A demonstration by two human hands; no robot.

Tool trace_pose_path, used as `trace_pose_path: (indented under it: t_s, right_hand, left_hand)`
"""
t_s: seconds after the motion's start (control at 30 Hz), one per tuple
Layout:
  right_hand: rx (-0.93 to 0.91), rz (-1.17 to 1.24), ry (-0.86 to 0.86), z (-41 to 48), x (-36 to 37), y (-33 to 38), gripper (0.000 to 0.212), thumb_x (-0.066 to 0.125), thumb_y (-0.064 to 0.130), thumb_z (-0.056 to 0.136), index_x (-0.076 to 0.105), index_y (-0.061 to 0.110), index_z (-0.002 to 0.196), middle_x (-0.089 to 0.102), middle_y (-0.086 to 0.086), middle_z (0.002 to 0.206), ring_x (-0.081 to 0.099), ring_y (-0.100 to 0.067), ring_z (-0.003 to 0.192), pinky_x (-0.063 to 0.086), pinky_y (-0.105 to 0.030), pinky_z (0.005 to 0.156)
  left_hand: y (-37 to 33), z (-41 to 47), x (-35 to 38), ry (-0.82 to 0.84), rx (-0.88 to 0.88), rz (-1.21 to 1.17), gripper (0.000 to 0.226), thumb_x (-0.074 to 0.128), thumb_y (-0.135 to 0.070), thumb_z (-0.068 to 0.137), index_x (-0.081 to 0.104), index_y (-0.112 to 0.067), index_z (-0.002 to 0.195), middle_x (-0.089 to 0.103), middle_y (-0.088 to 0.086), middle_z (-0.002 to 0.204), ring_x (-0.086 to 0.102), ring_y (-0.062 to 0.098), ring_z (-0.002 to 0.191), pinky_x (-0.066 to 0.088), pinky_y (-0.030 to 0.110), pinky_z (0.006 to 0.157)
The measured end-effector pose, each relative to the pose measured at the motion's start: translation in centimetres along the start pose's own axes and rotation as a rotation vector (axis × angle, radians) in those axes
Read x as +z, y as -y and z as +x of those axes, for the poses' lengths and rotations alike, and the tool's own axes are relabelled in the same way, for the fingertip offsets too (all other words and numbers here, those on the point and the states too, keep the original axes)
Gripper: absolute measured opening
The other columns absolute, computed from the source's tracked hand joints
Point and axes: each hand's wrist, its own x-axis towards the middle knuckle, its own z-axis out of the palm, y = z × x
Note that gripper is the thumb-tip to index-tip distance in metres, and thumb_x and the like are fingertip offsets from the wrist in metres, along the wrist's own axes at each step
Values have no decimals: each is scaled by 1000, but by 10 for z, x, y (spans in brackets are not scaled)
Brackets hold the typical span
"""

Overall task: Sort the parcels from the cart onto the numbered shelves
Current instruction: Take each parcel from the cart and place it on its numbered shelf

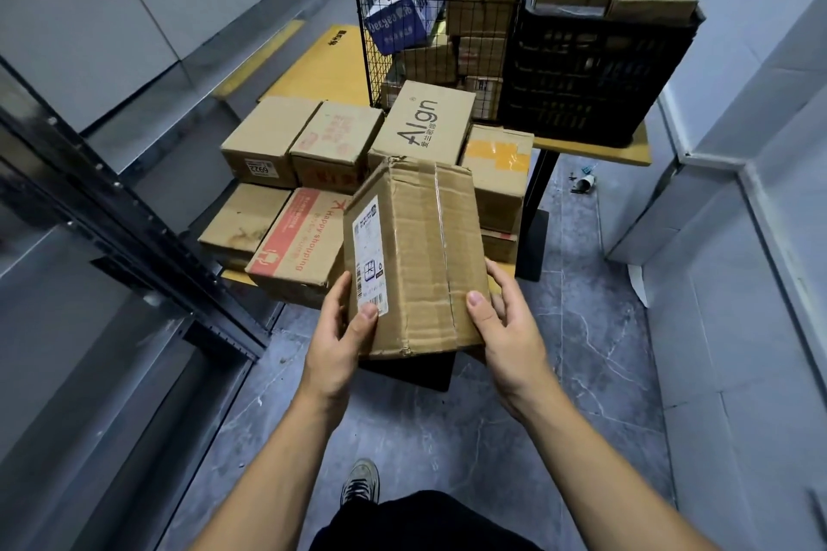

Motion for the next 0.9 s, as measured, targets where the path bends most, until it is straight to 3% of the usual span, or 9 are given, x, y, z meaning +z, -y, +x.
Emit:
trace_pose_path:
  t_s: [0.1, 0.17, 0.23, 0.33, 0.43, 0.5, 0.63, 0.77, 0.9]
  right_hand:
    - [-89, -207, -41, -1, -5, 1, 53, 57, 25, 98, 47, 69, 126, 53, 16, 130, 59, -7, 118, 47, -44, 107]
    - [-119, -342, -49, -1, -8, 2, 56, 53, 17, 101, 48, 69, 123, 49, 25, 126, 53, 0, 120, 43, -41, 111]
    - [-99, -389, -50, -1, -9, 4, 50, 53, 20, 101, 49, 67, 118, 48, 25, 123, 50, 7, 117, 41, -37, 112]
    - [-37, -390, -39, -1, -11, 7, 34, 56, 37, 98, 52, 67, 114, 51, 22, 120, 50, 16, 110, 43, -36, 110]
    - [9, -300, 23, -2, -14, 10, 32, 59, 59, 88, 53, 67, 118, 57, 19, 122, 58, 10, 107, 51, -43, 102]
    - [29, -228, 97, -6, -13, 8, 54, 63, 70, 75, 51, 61, 127, 58, 13, 128, 62, -1, 114, 53, -47, 100]
    - [31, -245, 124, -14, -7, 1, 80, 75, 69, 66, 37, 59, 135, 52, 11, 141, 55, -9, 127, 48, -46, 107]
    - [11, -287, 99, -20, -1, -5, 80, 77, 61, 66, 32, 60, 132, 55, 13, 138, 55, -9, 126, 48, -46, 106]
    - [3, -334, 100, -33, 7, -13, 81, 77, 64, 66, 24, 71, 126, 56, 27, 126, 57, -3, 121, 49, -42, 104]
  left_hand:
    - [-1, -2, -4, -69, 81, 131, 68, 79, -56, 63, 52, -56, 125, 62, -13, 122, 60, 11, 115, 52, 39, 93]
    - [-4, -4, -5, -74, 136, 246, 62, 73, -59, 65, 49, -62, 123, 61, -23, 118, 59, 3, 111, 52, 30, 90]
    - [-6, -6, -5, -75, 167, 331, 62, 70, -60, 67, 46, -64, 124, 58, -29, 118, 57, -4, 110, 51, 32, 93]
    - [-8, -10, -4, -91, 219, 453, 64, 68, -56, 71, 41, -60, 130, 51, -25, 131, 51, -11, 113, 49, 40, 98]
    - [-10, -13, -4, -108, 267, 554, 64, 68, -49, 75, 38, -63, 130, 47, -26, 131, 49, -11, 114, 49, 37, 97]
    - [-11, -14, -4, -132, 324, 620, 64, 68, -48, 76, 37, -65, 130, 45, -30, 128, 47, -12, 116, 45, 29, 98]
    - [-10, -21, -1, -158, 385, 700, 65, 66, -50, 78, 37, -57, 135, 48, -19, 128, 46, -7, 118, 38, 16, 96]
    - [-4, -36, 1, -175, 424, 748, 64, 65, -48, 80, 38, -49, 138, 46, -16, 128, 43, -12, 118, 33, 2, 91]
    - [4, -58, -6, -224, 397, 768, 64, 66, -44, 81, 40, -44, 139, 46, -10, 131, 42, -8, 120, 33, 4, 94]
